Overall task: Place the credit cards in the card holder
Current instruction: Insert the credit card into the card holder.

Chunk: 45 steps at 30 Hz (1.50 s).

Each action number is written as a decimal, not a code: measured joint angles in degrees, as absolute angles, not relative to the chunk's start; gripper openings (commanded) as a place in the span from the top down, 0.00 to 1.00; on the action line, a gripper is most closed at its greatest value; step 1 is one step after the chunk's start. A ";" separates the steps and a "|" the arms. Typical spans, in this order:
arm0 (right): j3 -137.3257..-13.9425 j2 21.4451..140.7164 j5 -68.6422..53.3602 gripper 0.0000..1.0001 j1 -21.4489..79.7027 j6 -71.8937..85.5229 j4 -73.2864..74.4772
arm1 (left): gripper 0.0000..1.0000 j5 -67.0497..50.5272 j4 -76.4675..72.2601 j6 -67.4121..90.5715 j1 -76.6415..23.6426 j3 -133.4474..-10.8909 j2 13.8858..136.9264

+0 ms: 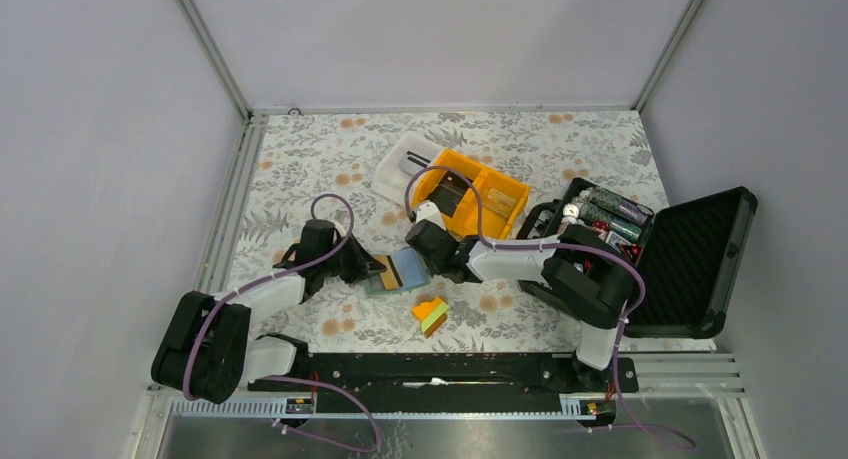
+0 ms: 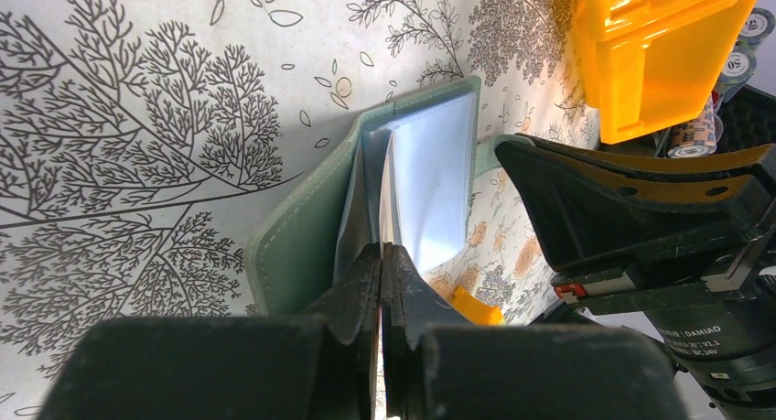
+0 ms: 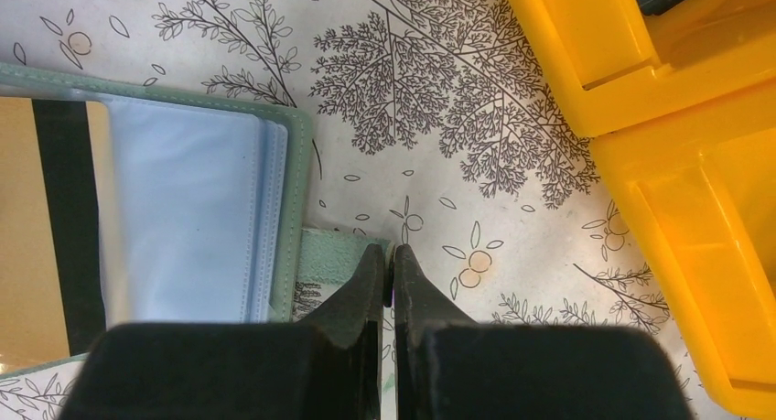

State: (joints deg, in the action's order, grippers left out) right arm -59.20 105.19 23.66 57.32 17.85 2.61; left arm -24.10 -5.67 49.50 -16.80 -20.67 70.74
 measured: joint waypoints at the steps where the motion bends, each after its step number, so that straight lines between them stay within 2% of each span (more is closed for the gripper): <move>1: -59.31 105.27 23.79 1.00 57.34 17.85 2.74 | 1.00 -24.21 -5.85 49.52 -16.80 -20.60 70.78; 18: -60.16 105.84 24.60 1.00 57.49 17.85 3.68 | 1.00 -25.41 -8.03 51.33 -16.56 -19.33 71.13; 38: -62.06 106.87 25.15 1.00 57.69 17.78 5.61 | 1.00 -30.87 -16.75 51.27 -16.21 -19.38 79.42; 45: -62.59 107.22 25.76 1.00 57.76 17.78 6.22 | 0.76 -30.98 -15.88 50.06 -16.23 -20.36 80.84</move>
State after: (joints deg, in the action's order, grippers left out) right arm -62.59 107.22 25.76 57.76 17.78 6.22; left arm -30.98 -15.88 50.06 -16.23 -20.36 80.84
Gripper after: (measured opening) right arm 0.033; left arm 0.156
